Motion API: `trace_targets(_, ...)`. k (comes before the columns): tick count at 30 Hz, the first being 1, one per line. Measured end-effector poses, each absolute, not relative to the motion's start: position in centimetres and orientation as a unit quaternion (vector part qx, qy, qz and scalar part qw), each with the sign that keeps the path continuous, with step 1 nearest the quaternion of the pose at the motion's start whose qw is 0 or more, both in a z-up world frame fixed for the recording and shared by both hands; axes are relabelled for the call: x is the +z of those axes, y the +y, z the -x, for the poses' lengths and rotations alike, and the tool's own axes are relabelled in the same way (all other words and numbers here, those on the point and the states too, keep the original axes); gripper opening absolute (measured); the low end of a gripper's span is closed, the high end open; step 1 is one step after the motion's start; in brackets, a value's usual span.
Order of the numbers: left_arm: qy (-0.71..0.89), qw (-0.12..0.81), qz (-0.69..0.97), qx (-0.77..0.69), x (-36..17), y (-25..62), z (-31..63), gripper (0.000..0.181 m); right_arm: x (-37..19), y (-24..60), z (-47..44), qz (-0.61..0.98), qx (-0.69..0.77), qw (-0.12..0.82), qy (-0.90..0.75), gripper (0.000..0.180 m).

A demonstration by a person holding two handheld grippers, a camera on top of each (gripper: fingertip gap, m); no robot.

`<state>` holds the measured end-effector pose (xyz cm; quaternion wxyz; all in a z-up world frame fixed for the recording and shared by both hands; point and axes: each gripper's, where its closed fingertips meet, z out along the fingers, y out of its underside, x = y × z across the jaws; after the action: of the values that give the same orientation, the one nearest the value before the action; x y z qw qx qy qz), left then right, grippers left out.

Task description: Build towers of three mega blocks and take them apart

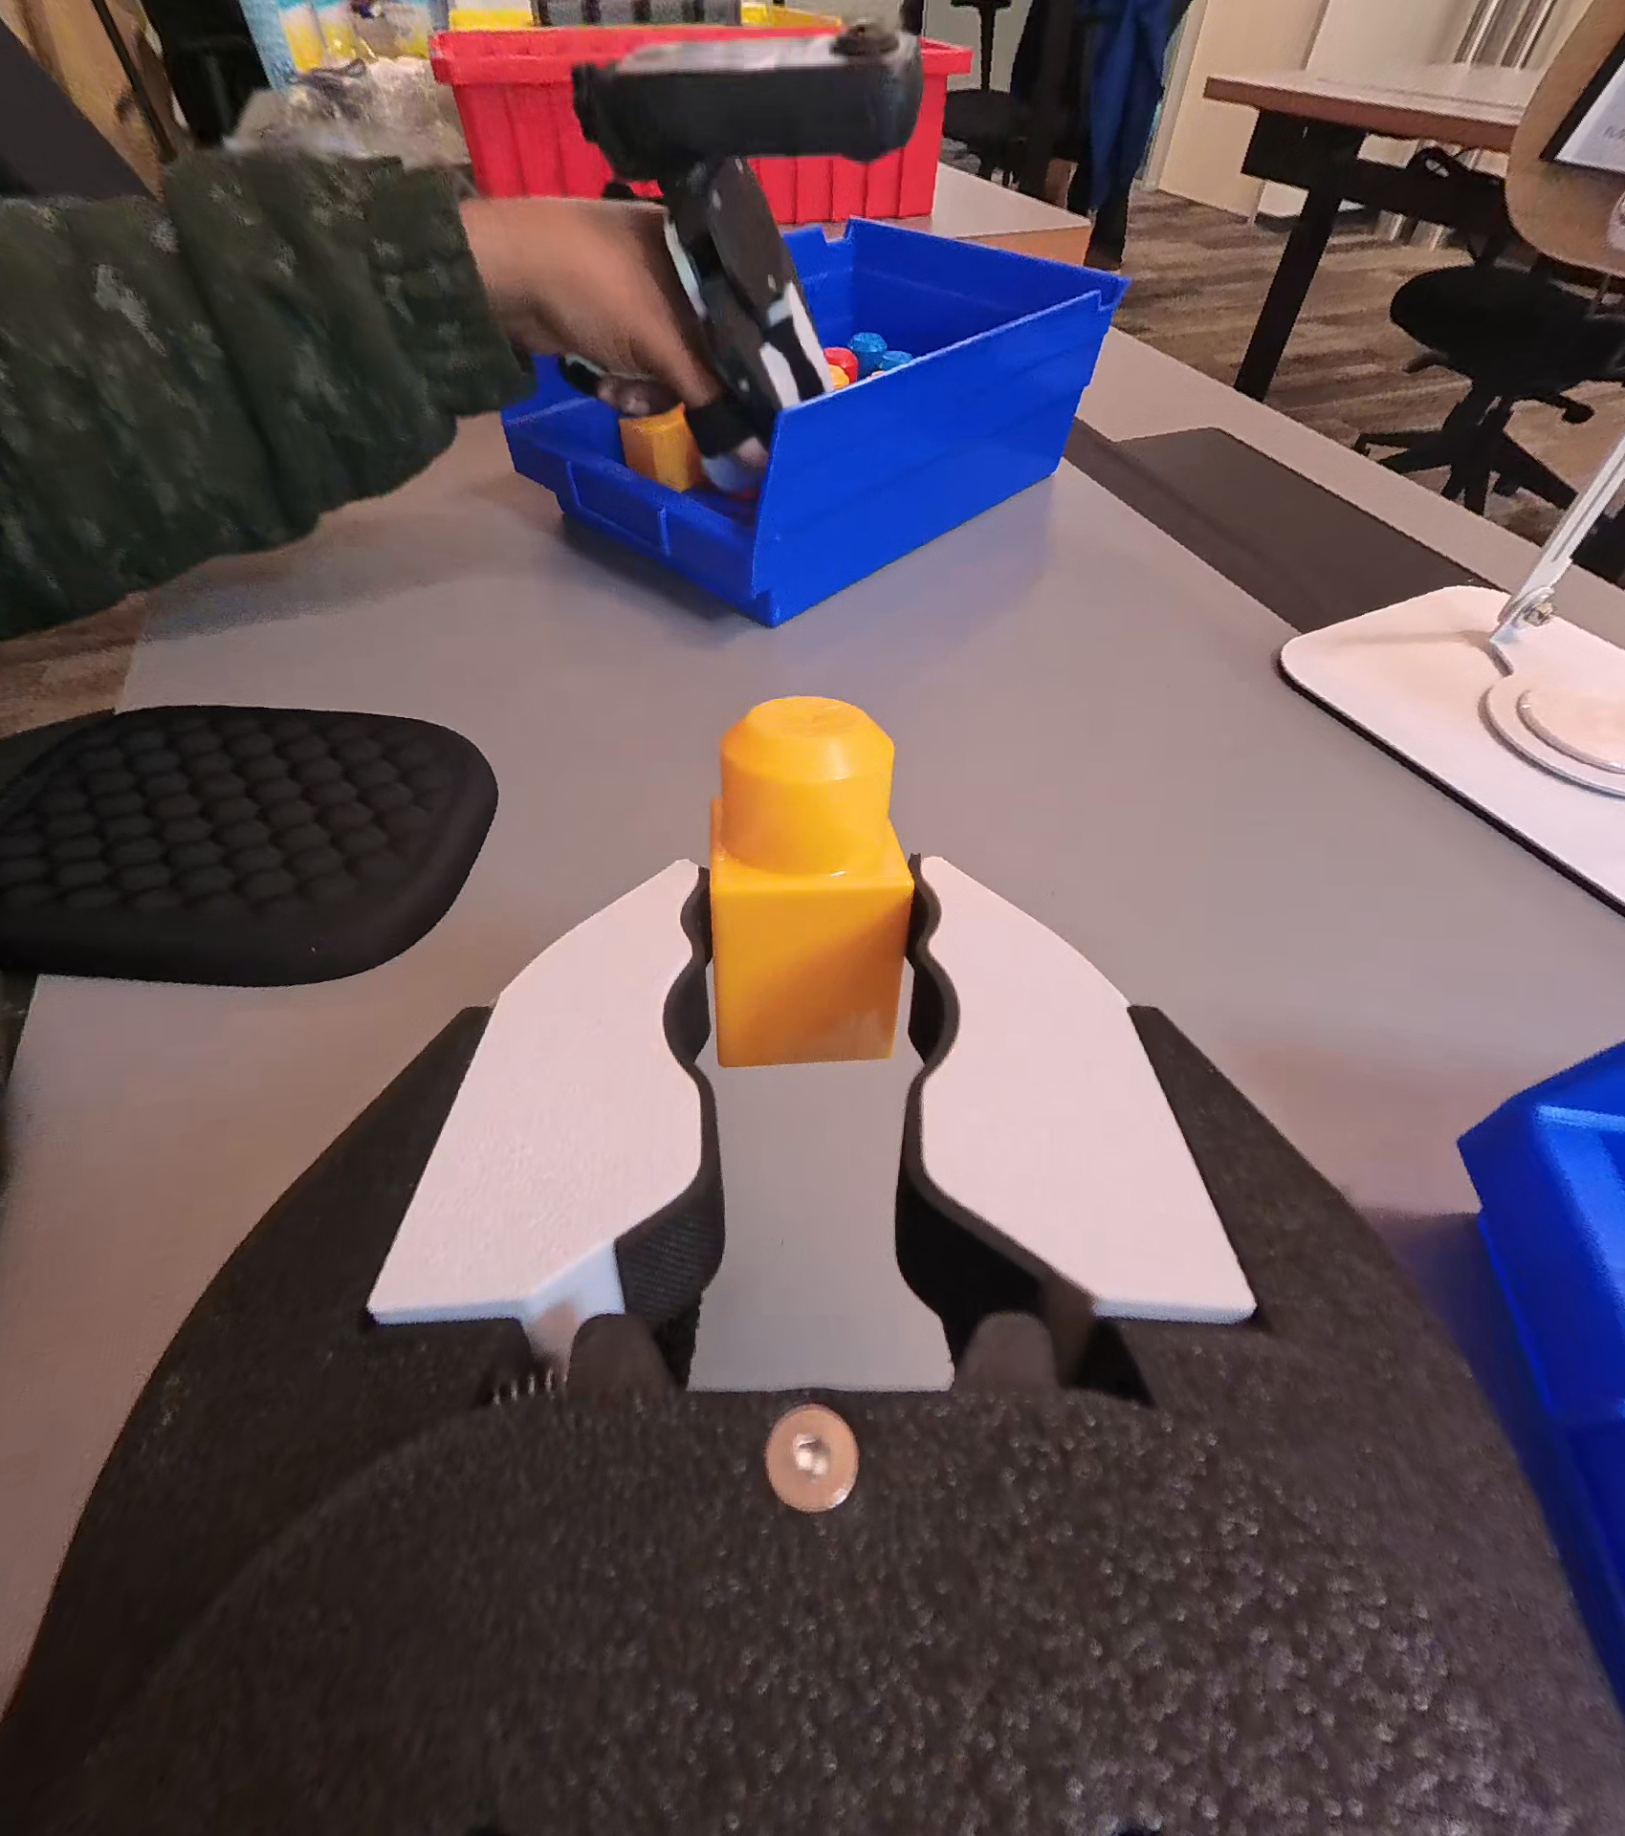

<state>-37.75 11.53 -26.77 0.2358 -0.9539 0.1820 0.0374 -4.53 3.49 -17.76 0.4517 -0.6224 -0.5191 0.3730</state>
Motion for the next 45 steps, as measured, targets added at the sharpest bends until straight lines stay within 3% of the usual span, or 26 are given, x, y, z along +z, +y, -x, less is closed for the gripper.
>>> trace_targets(4,0.189,0.285,0.938,0.051,-24.1,11.7,37.4,0.039,-17.9,3.5,4.4,0.622,0.372,0.453,-0.519,0.037)
trace_targets(9,0.284,0.415,0.864,-0.026,-15.1,9.3,31.6,0.034,-19.0,1.9,5.3,0.614,0.392,0.408,-0.551,0.037)
trace_targets(10,0.320,0.446,0.833,-0.068,-13.1,8.2,29.2,0.000,-19.3,1.1,5.6,0.609,0.401,0.390,-0.562,0.037)
trace_targets(13,0.401,0.468,0.771,-0.161,-10.0,4.8,22.8,0.000,-20.0,-1.2,6.6,0.595,0.422,0.347,-0.590,0.037)
trace_targets(16,0.434,0.439,0.782,-0.088,-12.2,5.4,21.6,0.000,-21.1,-2.0,7.4,0.601,0.425,0.319,-0.597,0.037)
trace_targets(24,0.437,0.395,0.797,-0.133,-16.3,6.3,19.5,0.000,-20.9,-0.2,6.2,0.616,0.418,0.334,-0.578,0.037)
trace_targets(45,0.459,0.425,0.758,-0.188,-17.4,9.6,12.4,0.006,-20.3,0.6,5.7,0.620,0.415,0.358,-0.562,0.037)
